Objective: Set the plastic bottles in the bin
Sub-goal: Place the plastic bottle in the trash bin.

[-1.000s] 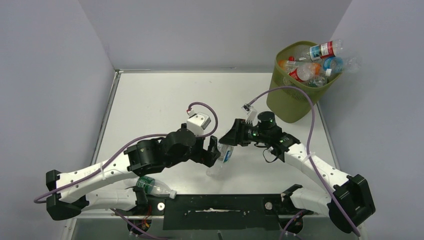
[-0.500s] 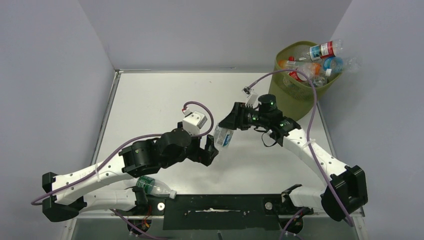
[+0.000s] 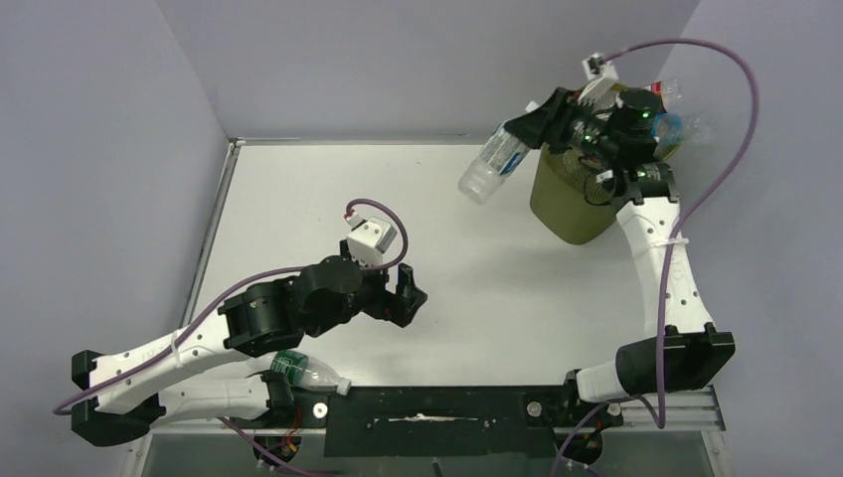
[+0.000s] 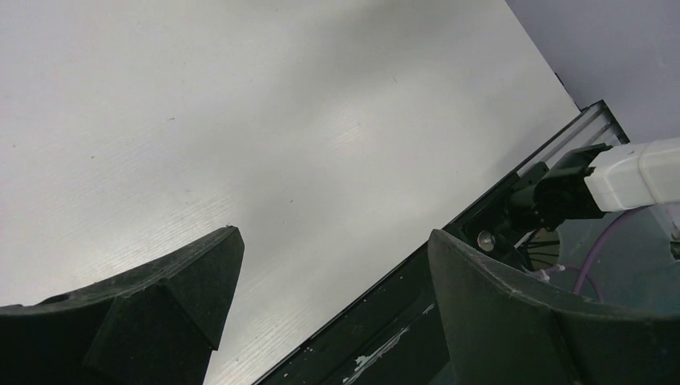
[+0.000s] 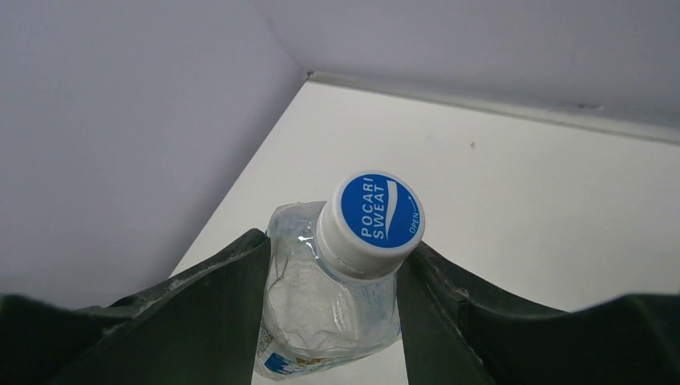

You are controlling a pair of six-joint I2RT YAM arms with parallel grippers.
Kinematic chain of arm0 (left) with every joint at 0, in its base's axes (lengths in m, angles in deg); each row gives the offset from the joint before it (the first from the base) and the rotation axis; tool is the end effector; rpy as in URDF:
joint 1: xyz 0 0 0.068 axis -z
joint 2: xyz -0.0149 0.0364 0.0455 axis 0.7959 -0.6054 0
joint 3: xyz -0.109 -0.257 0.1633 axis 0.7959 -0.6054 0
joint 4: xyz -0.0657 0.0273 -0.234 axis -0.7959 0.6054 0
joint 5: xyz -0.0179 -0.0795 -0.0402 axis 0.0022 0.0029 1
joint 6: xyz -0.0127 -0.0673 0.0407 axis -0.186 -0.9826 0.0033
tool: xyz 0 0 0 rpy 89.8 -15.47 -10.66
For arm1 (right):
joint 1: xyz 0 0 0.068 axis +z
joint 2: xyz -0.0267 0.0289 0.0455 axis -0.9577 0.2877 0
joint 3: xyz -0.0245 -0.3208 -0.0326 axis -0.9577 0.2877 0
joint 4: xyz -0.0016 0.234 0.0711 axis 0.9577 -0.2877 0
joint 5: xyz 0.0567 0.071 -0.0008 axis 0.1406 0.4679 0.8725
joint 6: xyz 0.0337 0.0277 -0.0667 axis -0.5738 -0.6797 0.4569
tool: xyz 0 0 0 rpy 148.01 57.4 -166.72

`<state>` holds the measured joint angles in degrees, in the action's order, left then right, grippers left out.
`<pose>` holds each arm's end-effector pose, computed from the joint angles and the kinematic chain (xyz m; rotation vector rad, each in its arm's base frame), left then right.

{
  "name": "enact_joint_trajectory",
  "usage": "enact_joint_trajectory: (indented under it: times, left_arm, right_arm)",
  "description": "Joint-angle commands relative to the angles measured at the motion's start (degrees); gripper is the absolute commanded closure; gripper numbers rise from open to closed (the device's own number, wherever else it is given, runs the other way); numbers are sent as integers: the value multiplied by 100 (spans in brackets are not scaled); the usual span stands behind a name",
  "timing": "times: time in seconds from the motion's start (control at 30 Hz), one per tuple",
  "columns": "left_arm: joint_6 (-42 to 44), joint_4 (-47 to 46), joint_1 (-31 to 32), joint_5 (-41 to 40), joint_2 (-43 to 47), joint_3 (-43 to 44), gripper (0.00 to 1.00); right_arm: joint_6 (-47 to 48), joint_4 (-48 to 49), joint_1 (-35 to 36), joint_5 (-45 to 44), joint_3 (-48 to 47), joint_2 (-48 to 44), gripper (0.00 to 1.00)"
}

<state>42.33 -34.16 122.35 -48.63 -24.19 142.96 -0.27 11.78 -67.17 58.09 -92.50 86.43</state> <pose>0.0856 -0.1561 0.4071 0.4328 2.0423 -0.7243 0.3026 0.0743 0.4941 -0.1103 1.8418 1.0249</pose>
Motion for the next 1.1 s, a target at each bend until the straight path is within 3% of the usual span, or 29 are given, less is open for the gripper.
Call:
enact_joint_trajectory:
  times: [0.0, 0.23, 0.47, 1.07]
  left_arm:
    - [76, -229, -35, -181, 242, -11, 13]
    - [50, -238, -43, -223, 332, -120, 13]
    - [95, -239, -48, -314, 354, -154, 13]
    - [124, -232, -61, -492, 409, -209, 13]
  right_arm:
    - [-12, 308, -734, 377, -888, 157, 52]
    - [-740, 1430, -2088, 246, -1277, 289, 50]
    - [-912, 1923, -2870, 56, -1517, 605, 49]
    - [-535, 2693, -3091, -1073, -1460, 1368, 49]
